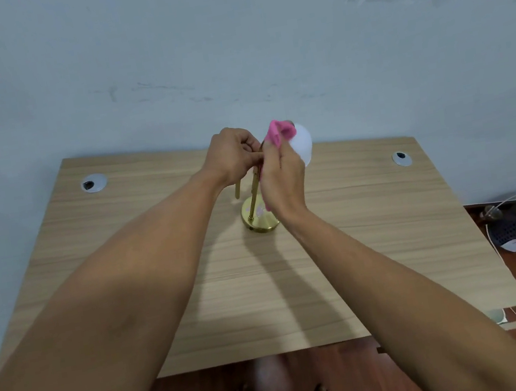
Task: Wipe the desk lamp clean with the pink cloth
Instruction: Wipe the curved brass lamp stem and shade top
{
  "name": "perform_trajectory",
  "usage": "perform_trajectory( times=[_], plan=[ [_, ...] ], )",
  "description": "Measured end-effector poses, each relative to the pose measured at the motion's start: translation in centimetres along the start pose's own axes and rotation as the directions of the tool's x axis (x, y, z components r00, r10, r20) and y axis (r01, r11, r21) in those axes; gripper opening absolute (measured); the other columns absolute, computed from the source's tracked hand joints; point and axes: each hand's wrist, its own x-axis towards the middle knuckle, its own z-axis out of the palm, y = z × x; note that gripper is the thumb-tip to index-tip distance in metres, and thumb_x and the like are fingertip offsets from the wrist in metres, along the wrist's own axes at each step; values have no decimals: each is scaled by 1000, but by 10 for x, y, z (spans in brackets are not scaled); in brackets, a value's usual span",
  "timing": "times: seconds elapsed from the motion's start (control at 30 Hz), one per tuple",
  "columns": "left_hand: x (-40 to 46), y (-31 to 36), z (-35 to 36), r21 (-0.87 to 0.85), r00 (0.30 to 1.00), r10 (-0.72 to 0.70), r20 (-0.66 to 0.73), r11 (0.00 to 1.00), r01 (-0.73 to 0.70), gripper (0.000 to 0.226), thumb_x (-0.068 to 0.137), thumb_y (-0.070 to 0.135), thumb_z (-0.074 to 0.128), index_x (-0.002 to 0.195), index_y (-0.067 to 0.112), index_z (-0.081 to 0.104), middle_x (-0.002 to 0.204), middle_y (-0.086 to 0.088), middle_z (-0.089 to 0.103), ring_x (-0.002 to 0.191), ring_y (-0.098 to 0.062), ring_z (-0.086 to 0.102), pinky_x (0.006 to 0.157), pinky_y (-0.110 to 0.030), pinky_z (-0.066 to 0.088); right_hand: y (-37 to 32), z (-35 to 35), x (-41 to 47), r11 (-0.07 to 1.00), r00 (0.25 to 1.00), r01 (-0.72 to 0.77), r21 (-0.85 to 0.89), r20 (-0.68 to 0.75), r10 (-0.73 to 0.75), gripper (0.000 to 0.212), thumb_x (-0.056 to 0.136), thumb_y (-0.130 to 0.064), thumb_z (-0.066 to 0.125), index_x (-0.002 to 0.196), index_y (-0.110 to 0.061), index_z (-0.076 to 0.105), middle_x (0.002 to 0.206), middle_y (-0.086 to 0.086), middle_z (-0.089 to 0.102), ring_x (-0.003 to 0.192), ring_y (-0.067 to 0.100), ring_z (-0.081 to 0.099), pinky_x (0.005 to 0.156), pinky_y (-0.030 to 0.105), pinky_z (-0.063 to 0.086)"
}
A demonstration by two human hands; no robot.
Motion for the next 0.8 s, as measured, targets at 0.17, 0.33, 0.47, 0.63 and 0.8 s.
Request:
perform_trajectory(
  times=[0.17, 0.33, 0.47, 0.63, 0.8],
  plan=[
    [0, 2, 0, 19, 1000, -8, 18, 1000, 8, 16, 75, 6, 88, 77, 9, 72, 47, 13, 59, 39, 7, 52, 46, -4, 40, -4, -14, 15, 1000, 994, -8, -6, -105, 7, 39, 109, -31, 38, 73, -22, 49, 52, -19, 54, 51, -2, 49, 56, 20, 41],
    [3, 9, -5, 40, 998, -53, 40, 998, 52, 13, 77, 8, 86, 76, 7, 73, 55, 4, 66, 38, 2, 55, 44, -10, 45, 7, -12, 2, 992, 993, 105, -71, 58, -101, 24, 108, -37, 37, 89, -31, 50, 74, -12, 57, 68, 8, 56, 65, 23, 46],
    [6, 11, -11, 47, 988, -79, 134, 996, 73, 16, 75, 11, 89, 78, 5, 74, 66, -5, 72, 56, -9, 64, 60, -19, 54, -6, -21, 17, 991, 997, -71, 113, -13, 73, 36, 97, -34, 44, 67, -18, 57, 62, 1, 63, 60, 25, 59, 61, 39, 53],
    [4, 9, -20, -19, 979, -71, 191, 997, 76, 12, 80, 8, 78, 89, 0, 79, 96, -14, 80, 91, -17, 74, 95, -33, 57, -11, -27, 28, 965, 985, -152, 214, 120, 128, 40, 86, -25, 45, 88, 9, 65, 85, 34, 68, 63, 42, 63, 65, 63, 60],
    [6, 6, -24, -62, 971, -71, 228, 994, 87, 16, 83, 18, 85, 92, 4, 81, 95, -9, 81, 91, -8, 75, 82, -18, 51, -15, -29, 33, 954, 983, -155, 256, 132, 124, 36, 85, -20, 47, 81, 12, 63, 79, 30, 68, 59, 31, 60, 59, 55, 61]
  ],
)
